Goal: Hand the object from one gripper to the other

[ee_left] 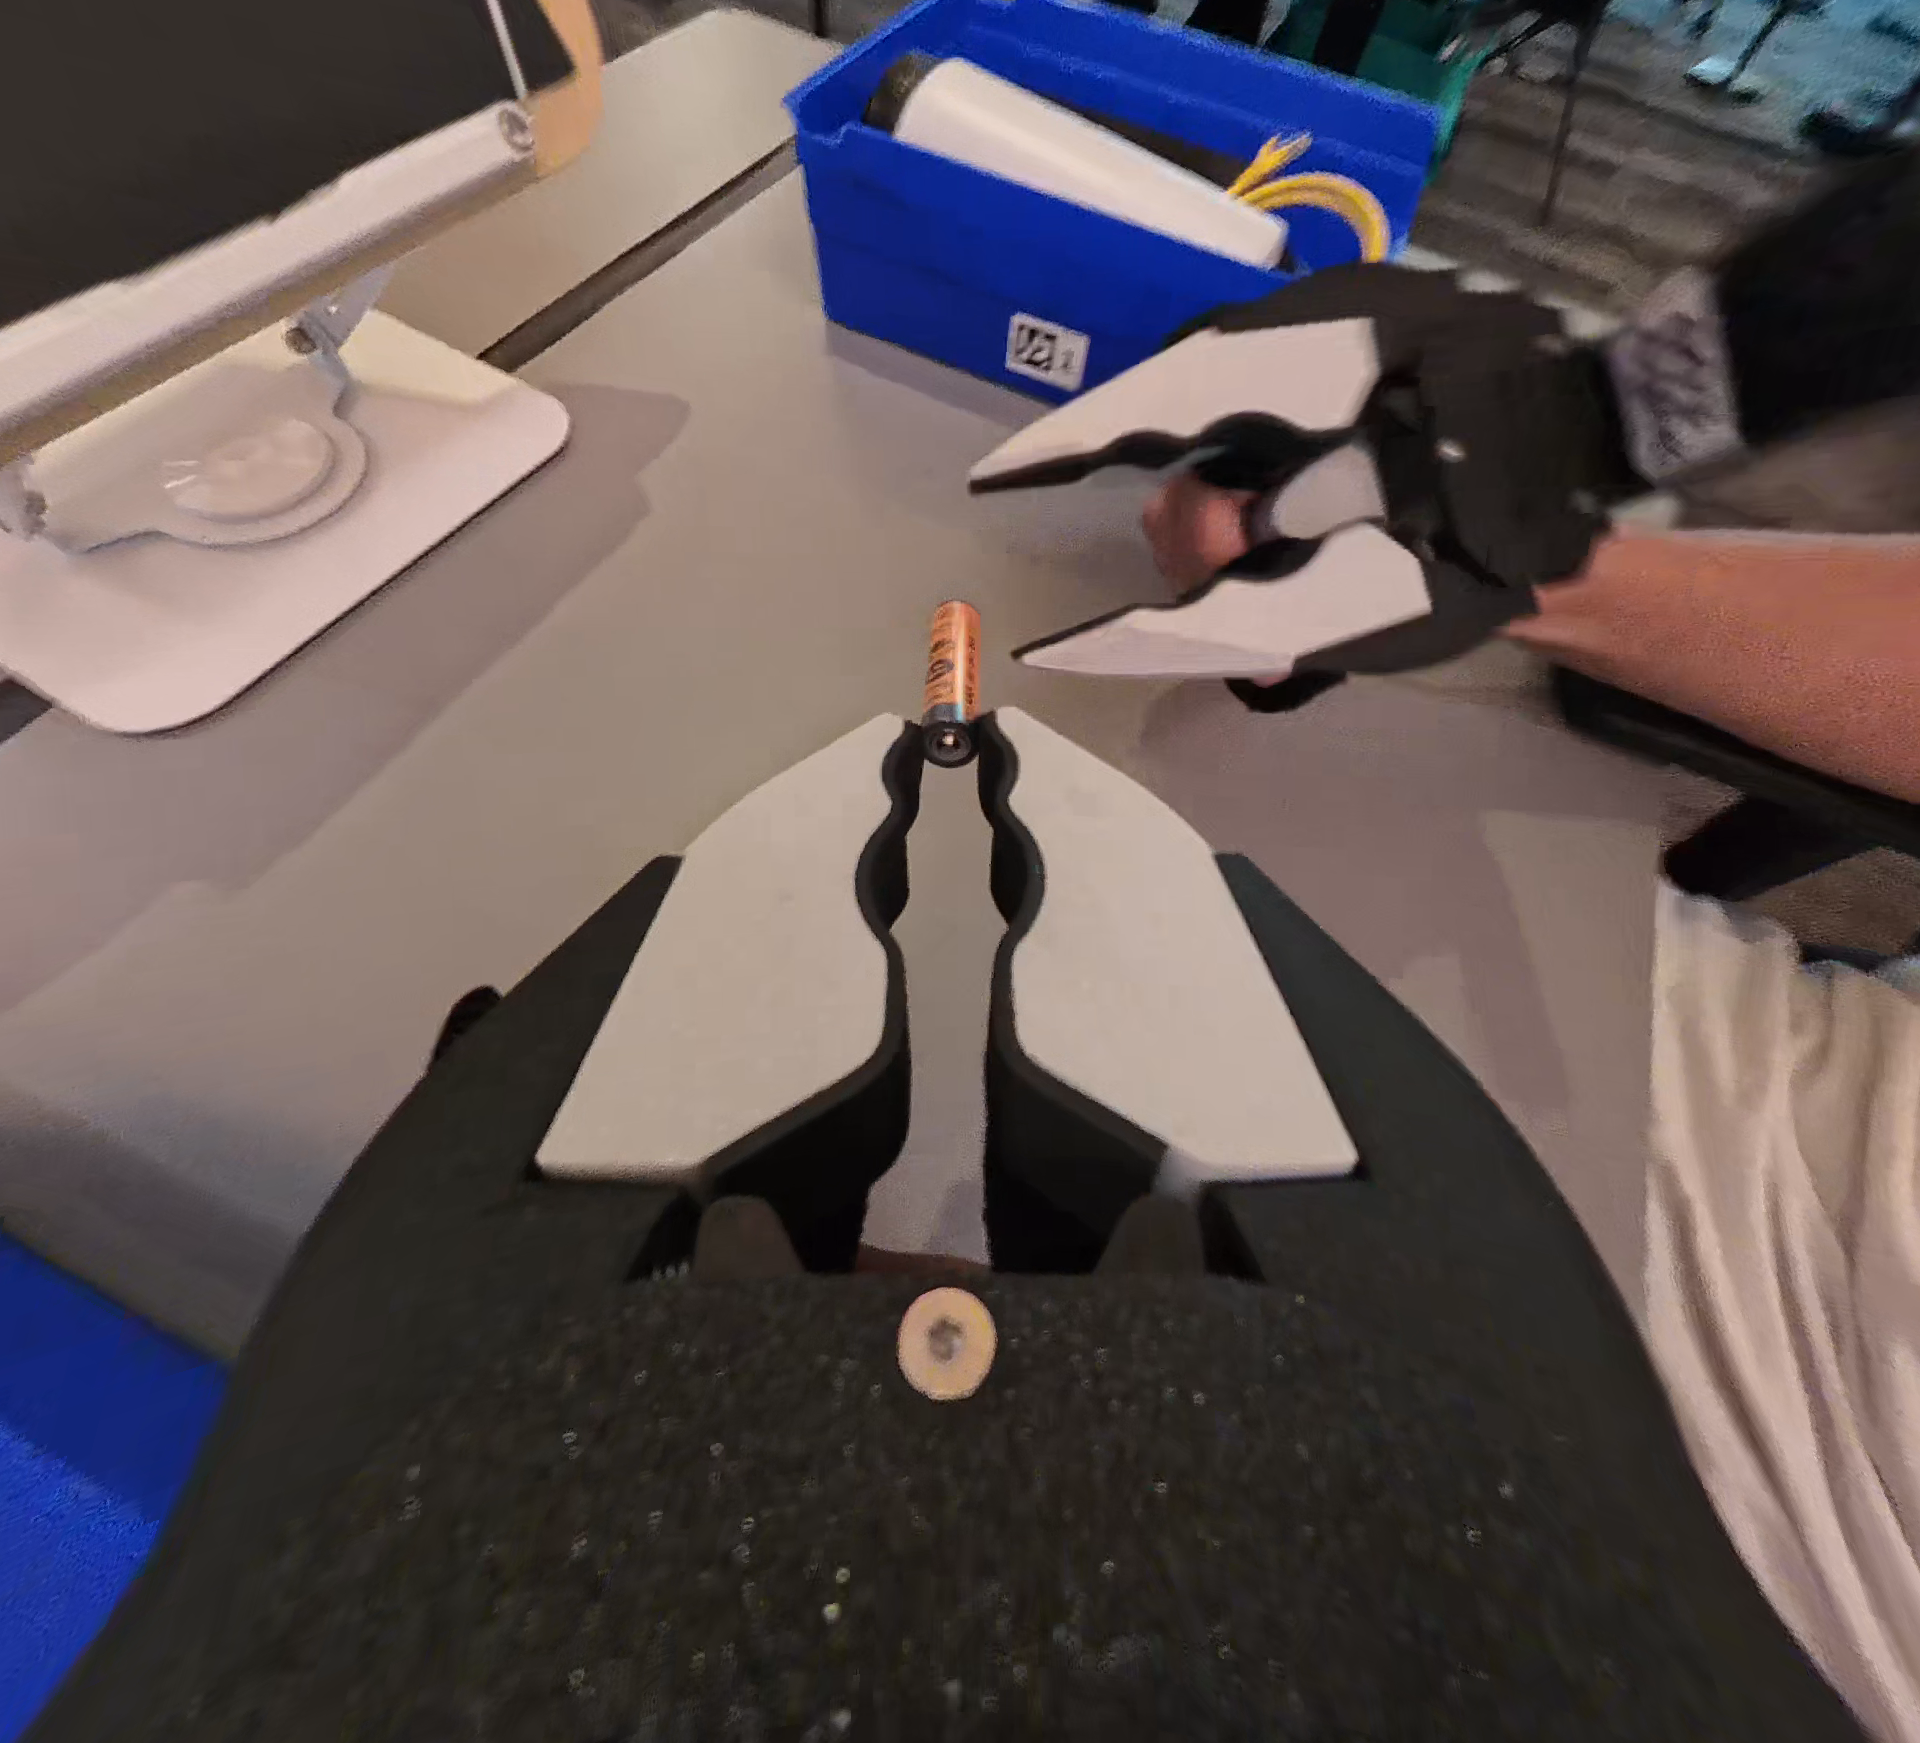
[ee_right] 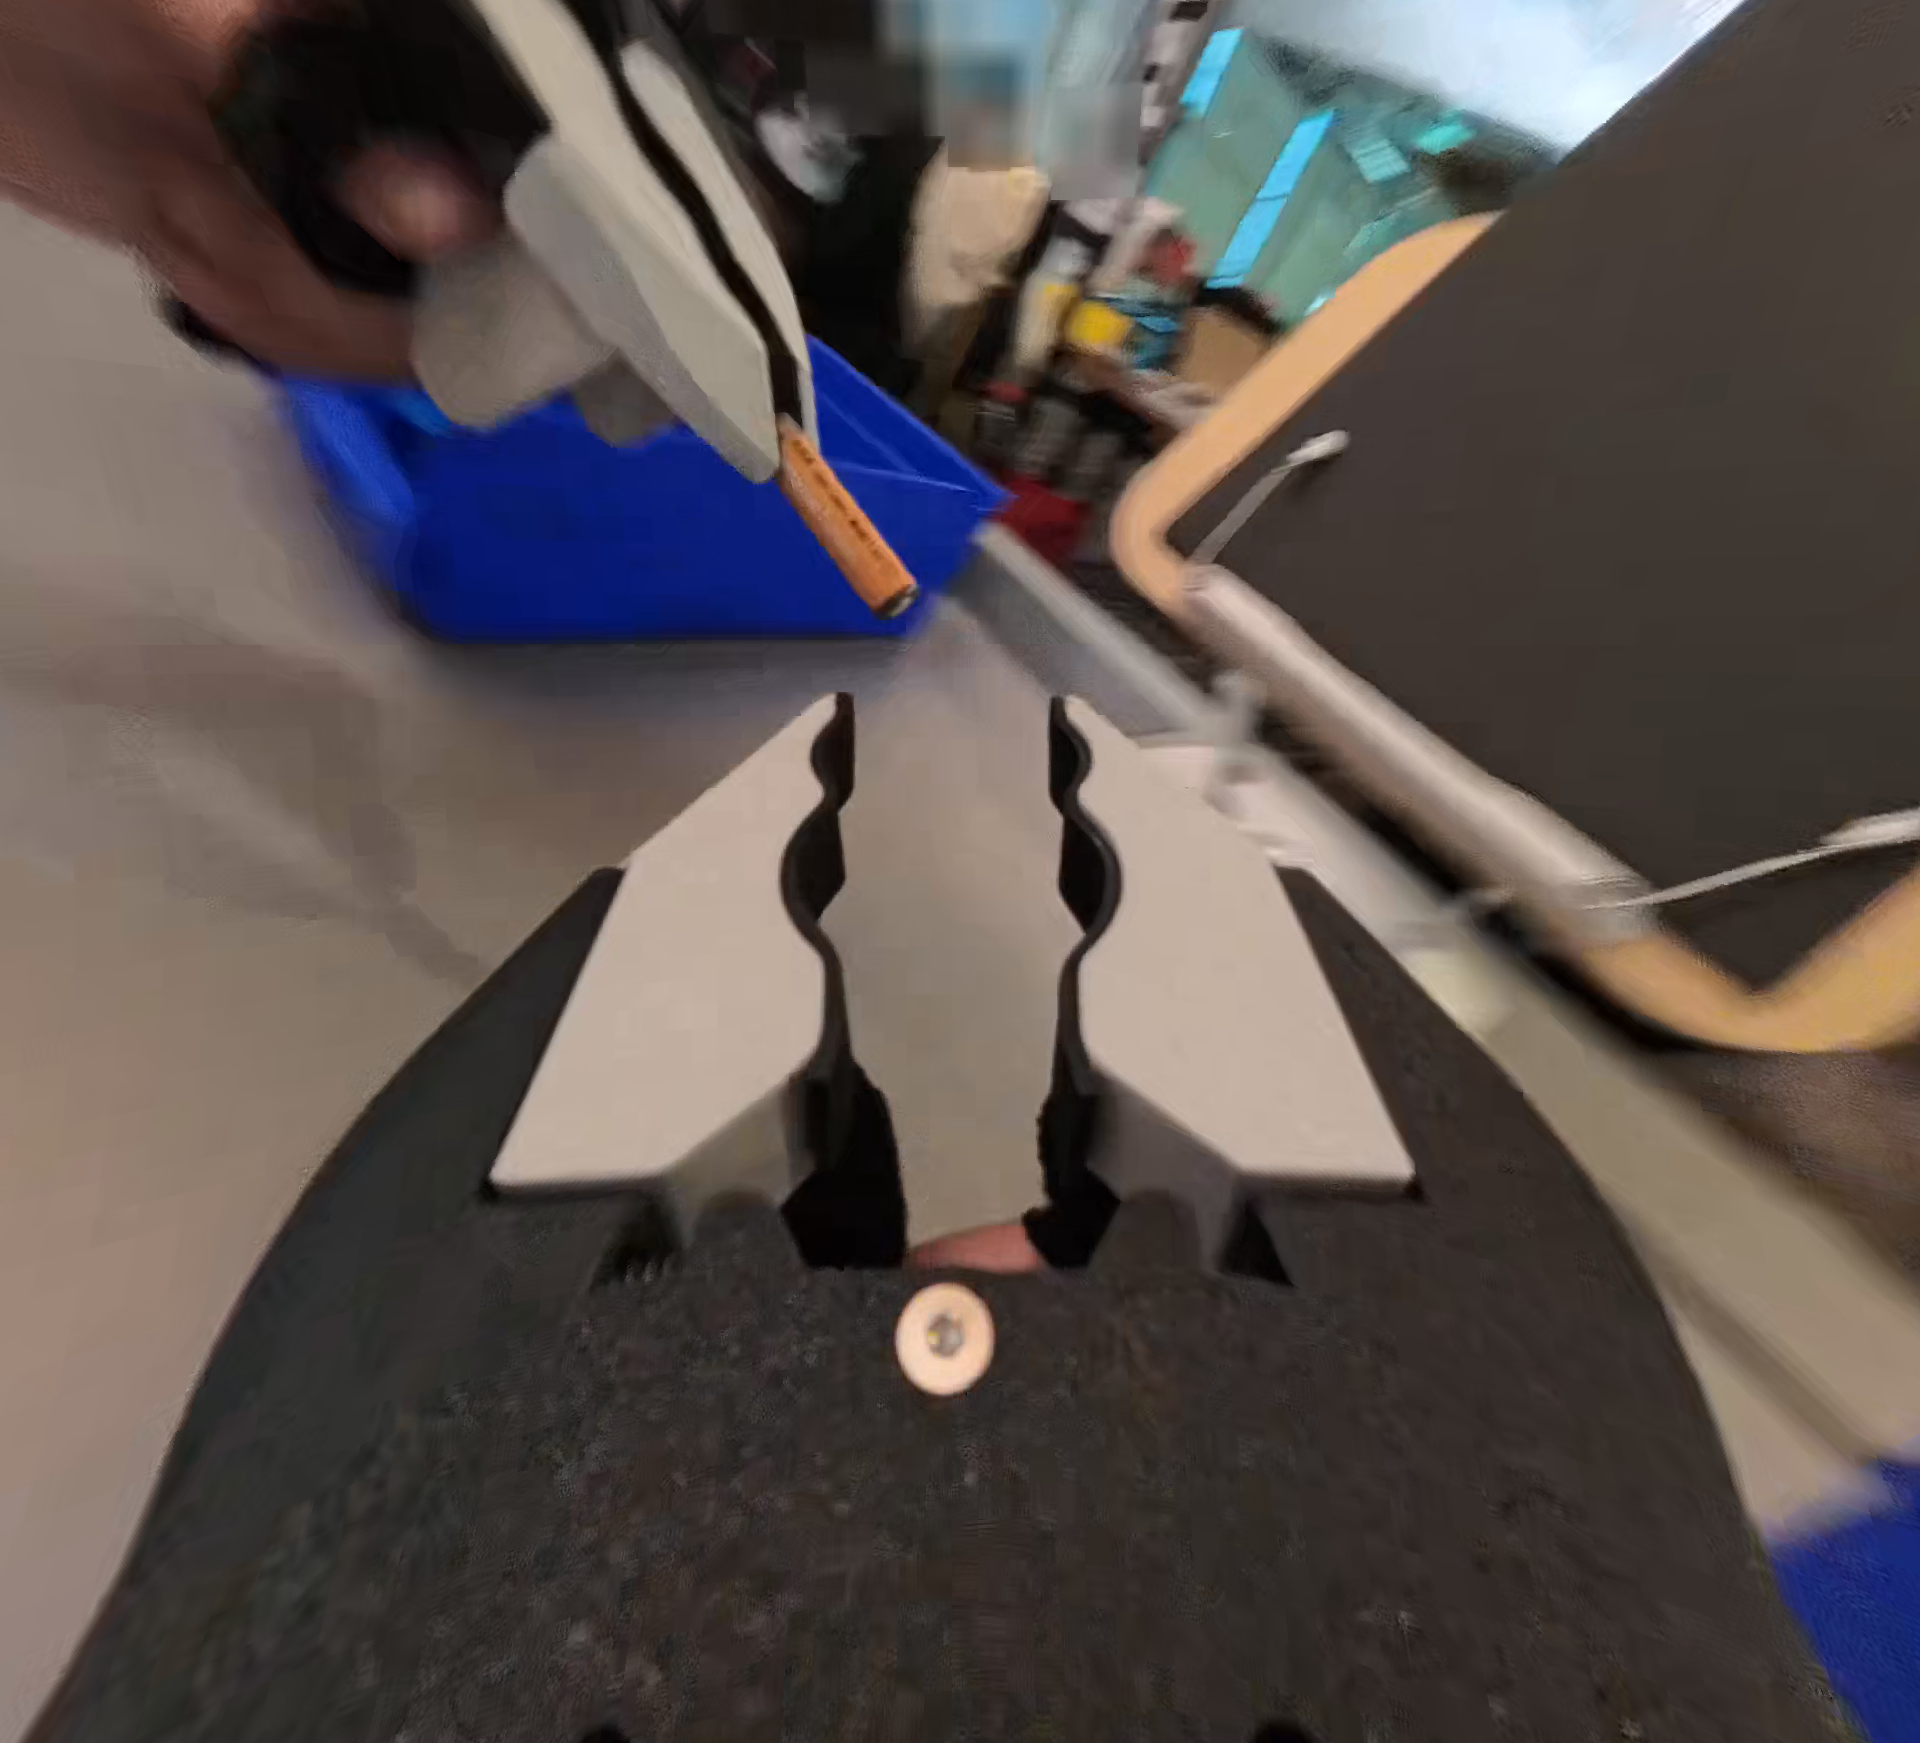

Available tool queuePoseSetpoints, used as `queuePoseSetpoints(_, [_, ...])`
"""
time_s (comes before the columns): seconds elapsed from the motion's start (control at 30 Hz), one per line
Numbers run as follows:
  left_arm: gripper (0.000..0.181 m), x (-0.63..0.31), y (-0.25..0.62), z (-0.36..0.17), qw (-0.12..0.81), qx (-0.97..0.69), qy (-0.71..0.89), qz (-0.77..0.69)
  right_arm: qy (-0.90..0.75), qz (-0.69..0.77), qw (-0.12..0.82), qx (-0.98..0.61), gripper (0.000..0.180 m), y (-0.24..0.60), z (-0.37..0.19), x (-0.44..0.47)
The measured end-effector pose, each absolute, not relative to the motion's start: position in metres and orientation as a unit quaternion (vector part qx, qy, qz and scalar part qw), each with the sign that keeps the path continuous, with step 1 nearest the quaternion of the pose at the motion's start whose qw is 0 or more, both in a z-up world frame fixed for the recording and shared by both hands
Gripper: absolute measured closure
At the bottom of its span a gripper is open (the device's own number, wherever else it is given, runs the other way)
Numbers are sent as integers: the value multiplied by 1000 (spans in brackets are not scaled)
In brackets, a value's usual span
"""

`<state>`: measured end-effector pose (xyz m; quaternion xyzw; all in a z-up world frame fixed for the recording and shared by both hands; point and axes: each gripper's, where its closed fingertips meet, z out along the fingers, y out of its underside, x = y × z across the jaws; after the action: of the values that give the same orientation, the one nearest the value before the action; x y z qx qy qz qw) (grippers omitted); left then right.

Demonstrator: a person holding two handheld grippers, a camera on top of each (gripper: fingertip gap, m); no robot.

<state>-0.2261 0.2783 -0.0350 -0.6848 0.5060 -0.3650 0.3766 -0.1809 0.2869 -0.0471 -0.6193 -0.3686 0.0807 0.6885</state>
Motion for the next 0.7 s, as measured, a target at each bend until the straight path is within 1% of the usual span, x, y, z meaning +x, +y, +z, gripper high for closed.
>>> queuePoseSetpoints(0.03, [171, -227, 274, -30, 365, -676, 506, -393, -357, 187, 667, -627, 143, 279, -46, -187])
queuePoseSetpoints(0.1, [171, -228, 263, -22, 341, -656, 505, -447, -331, 386, 617, -601, 142, 258, -33, -197])
queuePoseSetpoints(0.13, [171, -229, 256, -20, 326, -645, 507, -470, -316, 460, 595, -578, 144, 248, -22, -199])
queuePoseSetpoints(0.17, [171, -229, 250, -17, 313, -632, 510, -493, -311, 505, 578, -560, 146, 240, -14, -199])
queuePoseSetpoints(0.33, [171, -227, 231, -7, 268, -588, 499, -578, -313, 551, 556, -537, 147, 229, -7, -204])
queuePoseSetpoints(0.5, [171, -221, 228, -13, 257, -588, 496, -585, -302, 569, 543, -539, 151, 230, -9, -209])
queuePoseSetpoints(0.57, [171, -219, 229, -15, 255, -590, 493, -586, -304, 572, 538, -539, 155, 229, -11, -212])
queuePoseSetpoints(0.67, [171, -217, 226, -16, 251, -588, 495, -588, -304, 560, 543, -547, 168, 231, -13, -213])
queuePoseSetpoints(0.7, [171, -217, 225, -17, 251, -589, 497, -587, -304, 556, 547, -547, 169, 232, -14, -212])
